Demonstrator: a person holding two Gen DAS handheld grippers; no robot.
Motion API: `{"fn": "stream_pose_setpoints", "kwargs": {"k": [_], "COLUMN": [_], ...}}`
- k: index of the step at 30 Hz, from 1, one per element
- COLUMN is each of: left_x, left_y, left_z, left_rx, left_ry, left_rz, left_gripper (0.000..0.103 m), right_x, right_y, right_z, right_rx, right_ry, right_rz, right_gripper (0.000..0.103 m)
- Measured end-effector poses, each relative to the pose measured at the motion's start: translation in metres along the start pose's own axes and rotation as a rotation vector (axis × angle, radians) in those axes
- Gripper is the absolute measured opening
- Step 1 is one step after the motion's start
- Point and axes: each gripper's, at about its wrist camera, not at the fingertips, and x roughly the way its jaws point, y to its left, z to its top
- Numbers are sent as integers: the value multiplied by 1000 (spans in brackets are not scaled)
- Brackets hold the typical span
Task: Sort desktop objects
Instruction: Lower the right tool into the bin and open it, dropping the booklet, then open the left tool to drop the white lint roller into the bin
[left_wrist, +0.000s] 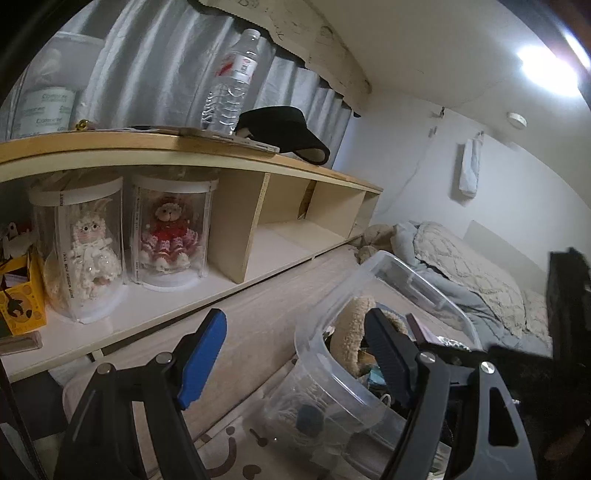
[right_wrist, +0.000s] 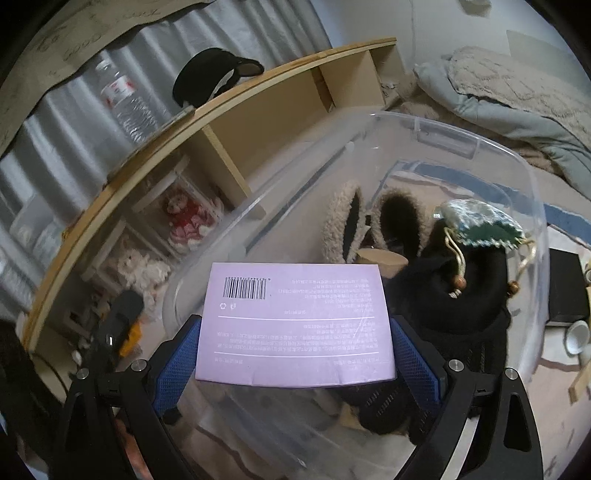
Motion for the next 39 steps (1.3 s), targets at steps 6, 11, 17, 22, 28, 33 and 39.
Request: {"fn": "stream_pose_setpoints", "kwargs": {"k": [6, 11, 17, 22, 28, 33, 39], "left_x": [-3, -2, 1, 3, 3, 3, 4], "left_y": [12, 18, 20, 19, 15, 12, 4], "left_z": [2, 2, 1, 1, 0, 1, 0], "left_rx": [-23, -40, -42, -35, -19, -7, 21], "left_ry": [-16, -18, -10, -6, -5, -6, -3], "left_rz": [35, 43, 47, 41, 46, 51, 58], "left_gripper": [77, 77, 79, 79, 79, 79, 80], "right_x": [25, 39, 35, 29, 14, -5, -26], "right_y": [-1, -3, -3, -10, -12, -9, -7], "right_z": [14, 18, 18, 16, 12, 7, -3], "right_rx": [3, 28, 26, 41, 6, -64, -152], "right_ry": [43, 74, 46, 40, -9, -79, -158], "right_rz": [-42, -24, -9, 0, 25, 57, 18], "right_gripper": [97, 98, 103, 103, 103, 103, 103]}}
